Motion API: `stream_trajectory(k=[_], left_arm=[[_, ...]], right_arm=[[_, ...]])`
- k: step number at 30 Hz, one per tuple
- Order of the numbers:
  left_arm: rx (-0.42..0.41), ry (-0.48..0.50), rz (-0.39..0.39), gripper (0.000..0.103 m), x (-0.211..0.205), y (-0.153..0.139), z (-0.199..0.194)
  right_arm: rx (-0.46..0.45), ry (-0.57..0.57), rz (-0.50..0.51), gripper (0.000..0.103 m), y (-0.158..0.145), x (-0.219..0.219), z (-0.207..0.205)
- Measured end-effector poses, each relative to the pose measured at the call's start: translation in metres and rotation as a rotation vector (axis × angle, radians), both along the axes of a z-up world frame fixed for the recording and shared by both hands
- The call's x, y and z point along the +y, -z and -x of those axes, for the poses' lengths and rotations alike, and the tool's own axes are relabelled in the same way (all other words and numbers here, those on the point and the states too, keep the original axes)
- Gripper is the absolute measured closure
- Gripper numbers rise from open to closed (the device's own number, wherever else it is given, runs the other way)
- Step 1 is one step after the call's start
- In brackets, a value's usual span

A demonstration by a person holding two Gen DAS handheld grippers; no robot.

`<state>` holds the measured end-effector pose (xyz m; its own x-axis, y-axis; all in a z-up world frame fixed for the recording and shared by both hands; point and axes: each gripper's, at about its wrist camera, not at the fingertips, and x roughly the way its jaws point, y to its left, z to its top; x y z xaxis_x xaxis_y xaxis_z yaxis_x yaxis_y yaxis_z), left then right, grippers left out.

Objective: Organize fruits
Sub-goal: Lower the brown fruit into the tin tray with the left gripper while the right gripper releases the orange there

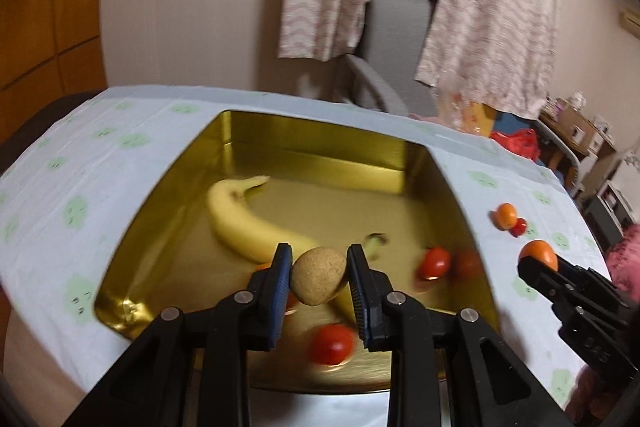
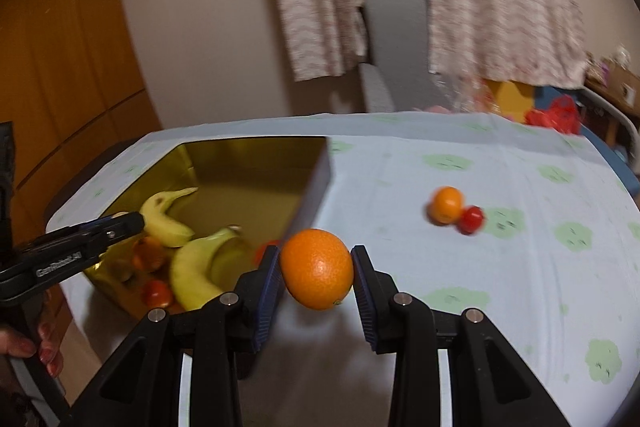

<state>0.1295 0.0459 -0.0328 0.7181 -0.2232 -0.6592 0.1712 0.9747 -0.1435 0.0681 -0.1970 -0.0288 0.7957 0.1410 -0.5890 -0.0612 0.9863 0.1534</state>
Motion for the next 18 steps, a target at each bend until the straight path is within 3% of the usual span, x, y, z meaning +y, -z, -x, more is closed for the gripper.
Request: stream_trajectory(k=[11, 18], left_arm=[[0.051, -0.027, -0.002, 0.074, 0.034, 0.017, 0.0], [0.076, -0.023, -0.007, 0.074, 0.04, 0.025, -0.001]], right_arm=[[0.06, -0.123, 0.082, 0.067, 0.004, 0.055, -0.026], [0.139, -0.128, 0.128, 0.067, 0.019, 0.07, -0.05]])
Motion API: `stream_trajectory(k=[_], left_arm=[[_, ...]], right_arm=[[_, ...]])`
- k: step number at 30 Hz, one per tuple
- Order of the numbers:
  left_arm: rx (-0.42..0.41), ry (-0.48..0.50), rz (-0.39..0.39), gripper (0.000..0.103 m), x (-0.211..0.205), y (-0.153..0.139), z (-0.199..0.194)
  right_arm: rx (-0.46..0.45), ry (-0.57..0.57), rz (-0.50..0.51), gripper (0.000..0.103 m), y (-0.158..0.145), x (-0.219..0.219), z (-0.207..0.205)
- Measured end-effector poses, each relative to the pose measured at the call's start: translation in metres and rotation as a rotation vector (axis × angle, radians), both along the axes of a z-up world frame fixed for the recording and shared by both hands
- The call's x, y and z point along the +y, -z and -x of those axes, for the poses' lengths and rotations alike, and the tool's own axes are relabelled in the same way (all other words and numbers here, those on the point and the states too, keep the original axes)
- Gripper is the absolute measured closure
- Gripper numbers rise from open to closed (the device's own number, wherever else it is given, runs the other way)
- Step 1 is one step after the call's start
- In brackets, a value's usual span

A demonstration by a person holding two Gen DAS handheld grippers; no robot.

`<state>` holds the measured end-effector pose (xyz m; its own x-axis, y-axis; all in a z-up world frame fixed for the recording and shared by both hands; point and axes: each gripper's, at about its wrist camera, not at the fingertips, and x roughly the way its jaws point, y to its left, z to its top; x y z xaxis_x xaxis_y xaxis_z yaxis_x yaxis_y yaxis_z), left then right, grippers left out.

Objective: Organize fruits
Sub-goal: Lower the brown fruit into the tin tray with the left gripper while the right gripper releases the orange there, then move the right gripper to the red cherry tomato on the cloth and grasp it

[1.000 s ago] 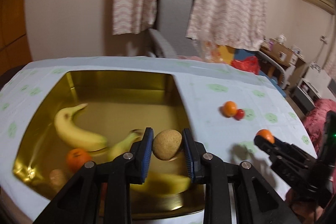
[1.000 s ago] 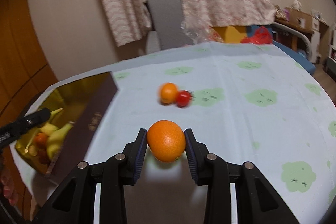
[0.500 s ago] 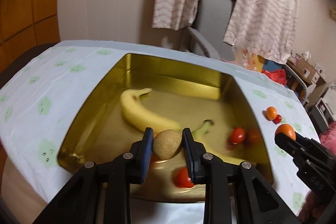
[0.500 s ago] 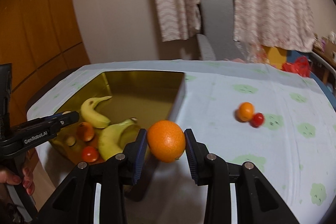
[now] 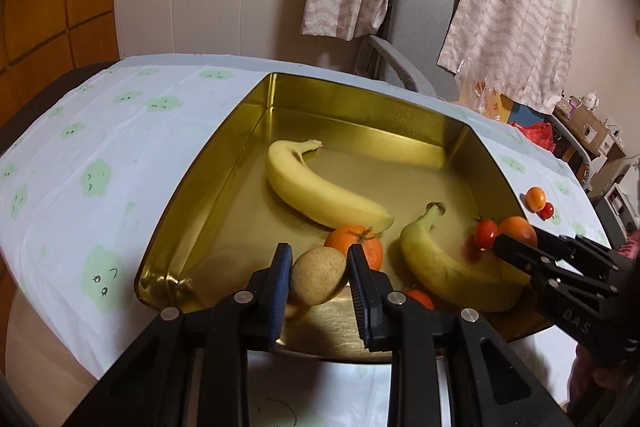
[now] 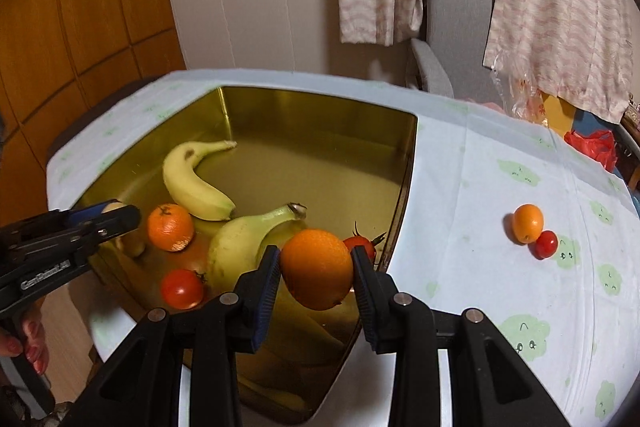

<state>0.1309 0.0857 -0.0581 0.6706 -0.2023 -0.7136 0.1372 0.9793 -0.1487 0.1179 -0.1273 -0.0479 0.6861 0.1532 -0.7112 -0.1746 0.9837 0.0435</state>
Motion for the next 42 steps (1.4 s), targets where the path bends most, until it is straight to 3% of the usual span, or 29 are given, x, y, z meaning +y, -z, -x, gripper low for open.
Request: stream_trajectory(k=[10, 26, 27, 28, 30, 36, 42], left_arm=[[-0.008, 0.007, -0.028, 0.074, -0.001, 0.003, 0.0], [-0.004, -0.019, -0.041, 0.073, 0.0, 0.005, -0.014], [-0.006, -0.024, -0.045, 0.068, 0.0, 0.004, -0.016], [-0.01, -0.033, -0.05, 0.052, 0.0, 0.003, -0.016], [-0.037, -0.059, -0.037, 0.036, 0.005, -0.004, -0.013], [-0.102, -0.13, -0.023, 0.021, 0.017, -0.026, -0.005], [-0.086, -0.18, 0.001, 0.011, 0.022, -0.028, 0.003]], right_arm=[[0.016, -0.017, 0.052, 0.065, 0.011, 0.011, -0.013], [-0.073, 0.145, -0.172, 0.066, -0.011, -0.039, 0.045], [-0.074, 0.149, -0.179, 0.066, -0.011, -0.041, 0.047], [-0.076, 0.151, -0.185, 0.066, -0.011, -0.042, 0.048], [-0.077, 0.155, -0.188, 0.066, -0.012, -0.044, 0.05], [-0.08, 0.166, -0.203, 0.066, -0.011, -0.048, 0.055], [-0.076, 0.18, -0.215, 0.066, -0.009, -0.053, 0.059]])
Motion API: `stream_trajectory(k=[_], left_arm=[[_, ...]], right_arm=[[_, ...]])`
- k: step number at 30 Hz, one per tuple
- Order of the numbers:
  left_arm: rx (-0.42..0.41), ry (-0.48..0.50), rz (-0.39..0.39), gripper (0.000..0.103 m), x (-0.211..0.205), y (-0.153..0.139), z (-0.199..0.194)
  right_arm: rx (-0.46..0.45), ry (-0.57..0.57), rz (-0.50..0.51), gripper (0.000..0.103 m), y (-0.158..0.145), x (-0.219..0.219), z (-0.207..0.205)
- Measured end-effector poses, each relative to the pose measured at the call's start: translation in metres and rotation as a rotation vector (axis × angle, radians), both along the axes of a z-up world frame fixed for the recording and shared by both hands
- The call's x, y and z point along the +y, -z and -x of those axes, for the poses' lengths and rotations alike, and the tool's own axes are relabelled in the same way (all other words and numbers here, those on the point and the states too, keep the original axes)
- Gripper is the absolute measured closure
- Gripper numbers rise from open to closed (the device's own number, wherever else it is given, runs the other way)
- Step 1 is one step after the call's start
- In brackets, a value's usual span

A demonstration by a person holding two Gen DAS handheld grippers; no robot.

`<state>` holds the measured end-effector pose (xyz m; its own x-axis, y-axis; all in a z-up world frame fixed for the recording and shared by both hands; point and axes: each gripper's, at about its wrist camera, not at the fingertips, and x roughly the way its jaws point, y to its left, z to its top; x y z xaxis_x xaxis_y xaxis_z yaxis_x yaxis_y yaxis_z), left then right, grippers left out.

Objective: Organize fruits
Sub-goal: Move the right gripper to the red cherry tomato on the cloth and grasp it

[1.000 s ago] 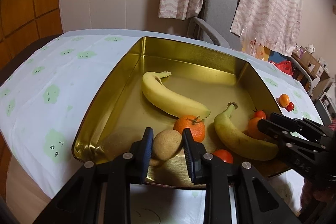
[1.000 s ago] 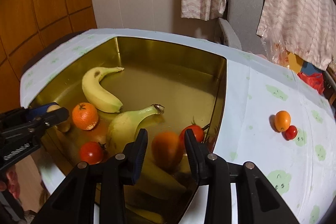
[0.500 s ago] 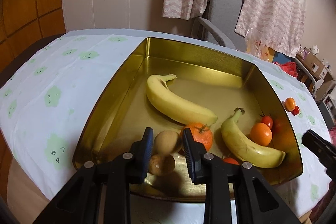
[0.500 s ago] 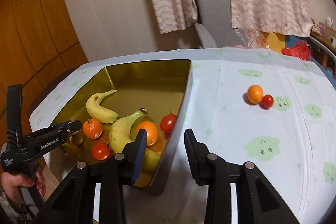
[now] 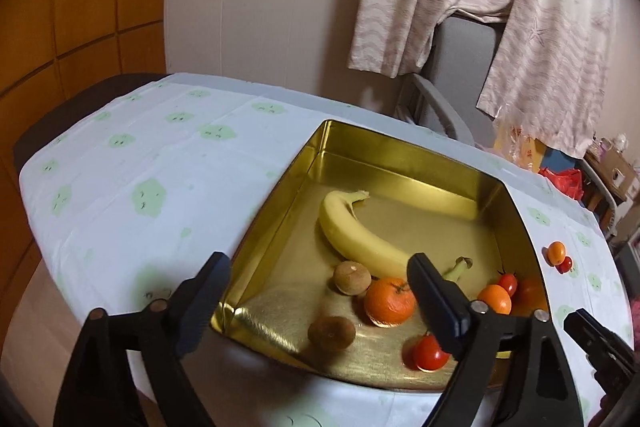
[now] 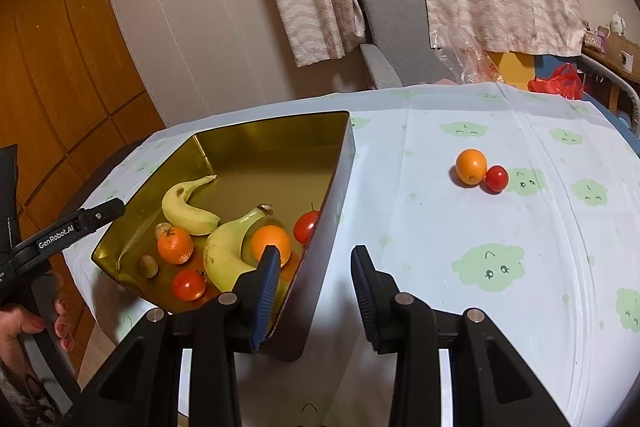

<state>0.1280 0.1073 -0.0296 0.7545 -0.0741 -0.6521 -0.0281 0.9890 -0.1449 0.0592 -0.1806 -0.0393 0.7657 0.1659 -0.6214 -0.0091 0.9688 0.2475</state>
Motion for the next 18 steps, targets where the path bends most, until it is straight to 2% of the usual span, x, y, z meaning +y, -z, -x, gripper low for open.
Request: stream_trajectory(k=[3, 7, 18], left_arm=[[0.01, 0.022, 0.014, 0.008, -0.008, 0.0, 0.006], [0.006, 0.072, -0.008, 0.002, -0.028, -0.001, 0.013], [-0.013, 0.236, -0.1, 0.0, -0.091, -0.007, 0.034]], right_arm=[[-0.001, 0.011, -0.002, 0.066, 0.0, -0.005, 0.004], [0.008, 0.041, -0.008, 0.066, 0.002, -0.017, 0.007], [0.051, 0.13, -0.021, 0.066, 0.013, -0.056, 0.015]])
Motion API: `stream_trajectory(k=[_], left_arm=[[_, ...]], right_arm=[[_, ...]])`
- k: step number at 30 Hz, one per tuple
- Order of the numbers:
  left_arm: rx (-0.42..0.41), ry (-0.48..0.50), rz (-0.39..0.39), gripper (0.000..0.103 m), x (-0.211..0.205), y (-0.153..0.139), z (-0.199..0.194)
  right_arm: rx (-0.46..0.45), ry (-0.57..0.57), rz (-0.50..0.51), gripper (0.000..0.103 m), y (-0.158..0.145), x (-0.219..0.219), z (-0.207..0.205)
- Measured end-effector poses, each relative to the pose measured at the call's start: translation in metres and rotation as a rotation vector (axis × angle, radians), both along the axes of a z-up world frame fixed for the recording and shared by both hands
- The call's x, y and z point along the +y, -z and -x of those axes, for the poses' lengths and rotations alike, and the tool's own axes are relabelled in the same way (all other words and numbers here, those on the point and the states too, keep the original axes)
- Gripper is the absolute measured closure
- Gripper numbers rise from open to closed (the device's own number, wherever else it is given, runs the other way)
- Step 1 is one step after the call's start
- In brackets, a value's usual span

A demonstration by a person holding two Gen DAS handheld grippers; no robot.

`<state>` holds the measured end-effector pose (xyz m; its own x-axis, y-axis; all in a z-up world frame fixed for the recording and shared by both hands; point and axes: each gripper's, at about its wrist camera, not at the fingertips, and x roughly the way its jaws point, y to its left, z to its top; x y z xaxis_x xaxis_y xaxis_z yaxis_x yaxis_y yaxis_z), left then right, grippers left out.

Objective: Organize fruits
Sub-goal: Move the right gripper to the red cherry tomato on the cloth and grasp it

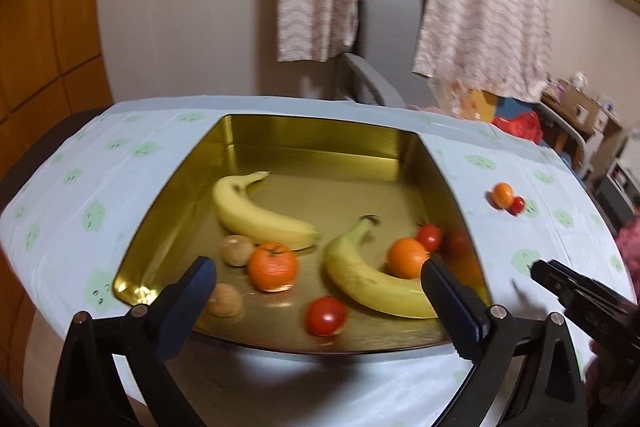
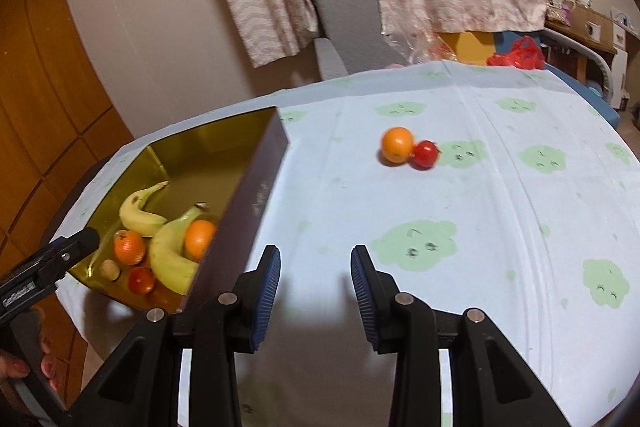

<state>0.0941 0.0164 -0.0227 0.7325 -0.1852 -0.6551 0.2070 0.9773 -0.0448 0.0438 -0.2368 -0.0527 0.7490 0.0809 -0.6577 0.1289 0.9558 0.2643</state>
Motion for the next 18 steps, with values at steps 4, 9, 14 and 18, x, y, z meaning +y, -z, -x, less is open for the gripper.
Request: stream_trajectory(k=[4, 9, 14, 18], left_arm=[[-0.012, 0.041, -0.017, 0.0, -0.017, -0.004, 0.003], [-0.003, 0.069, -0.034, 0.0, -0.036, -0.007, 0.001], [0.021, 0.081, -0.045, 0.0, -0.048, -0.007, -0.004], [0.024, 0.091, -0.054, 0.0, -0.055, -0.006, -0.005]], right_arm=[[0.028, 0.05, 0.007, 0.066, 0.008, -0.022, -0.003], [0.042, 0.13, -0.013, 0.066, 0.012, -0.059, -0.018], [0.05, 0.177, -0.017, 0.066, 0.01, -0.09, -0.052], [0.057, 0.196, -0.013, 0.066, 0.011, -0.101, -0.083]])
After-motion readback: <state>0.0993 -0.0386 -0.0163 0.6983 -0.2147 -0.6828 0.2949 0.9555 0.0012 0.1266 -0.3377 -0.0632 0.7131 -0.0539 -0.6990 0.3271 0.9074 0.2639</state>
